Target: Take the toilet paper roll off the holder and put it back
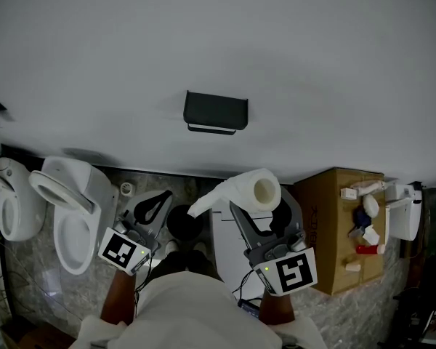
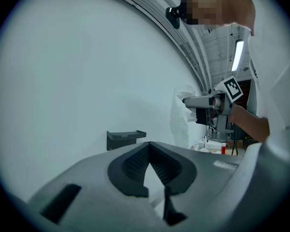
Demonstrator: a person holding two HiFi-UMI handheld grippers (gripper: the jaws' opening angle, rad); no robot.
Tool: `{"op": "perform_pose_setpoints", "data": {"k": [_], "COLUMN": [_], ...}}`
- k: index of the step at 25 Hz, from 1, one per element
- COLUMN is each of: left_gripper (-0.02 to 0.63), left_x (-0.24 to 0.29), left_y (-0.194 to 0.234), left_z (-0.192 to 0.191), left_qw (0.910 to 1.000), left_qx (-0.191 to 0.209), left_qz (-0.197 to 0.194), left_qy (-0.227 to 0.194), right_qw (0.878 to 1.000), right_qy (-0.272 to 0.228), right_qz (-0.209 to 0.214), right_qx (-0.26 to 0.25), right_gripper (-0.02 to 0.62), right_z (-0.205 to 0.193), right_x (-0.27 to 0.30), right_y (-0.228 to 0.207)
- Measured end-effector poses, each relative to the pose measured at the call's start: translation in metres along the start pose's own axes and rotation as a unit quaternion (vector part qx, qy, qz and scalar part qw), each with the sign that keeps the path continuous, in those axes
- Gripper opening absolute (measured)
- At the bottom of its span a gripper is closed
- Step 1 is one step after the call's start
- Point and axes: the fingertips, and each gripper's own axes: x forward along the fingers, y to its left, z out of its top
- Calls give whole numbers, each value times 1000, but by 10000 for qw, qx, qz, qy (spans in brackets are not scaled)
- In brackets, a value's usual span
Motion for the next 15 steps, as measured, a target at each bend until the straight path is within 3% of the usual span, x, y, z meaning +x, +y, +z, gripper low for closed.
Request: {"op": "perform_pose_setpoints", "data": {"k": [9, 15], "left_gripper": [-2, -2], "left_x": [-5, -1], "left_y": [0, -1], "left_z": [-10, -2], "left_qw": [9998, 10000], "left_qx": [22, -26], "left_qz": [-37, -27], "left_qy": [203, 64], "right_qw": [10000, 10000], "right_qy": [9, 28], "right_qz": [-10, -10], "right_qx": [33, 69], "right_gripper": [278, 278], "right_z": [0, -2], "right_x": [0, 0], "right_y": [0, 1]}}
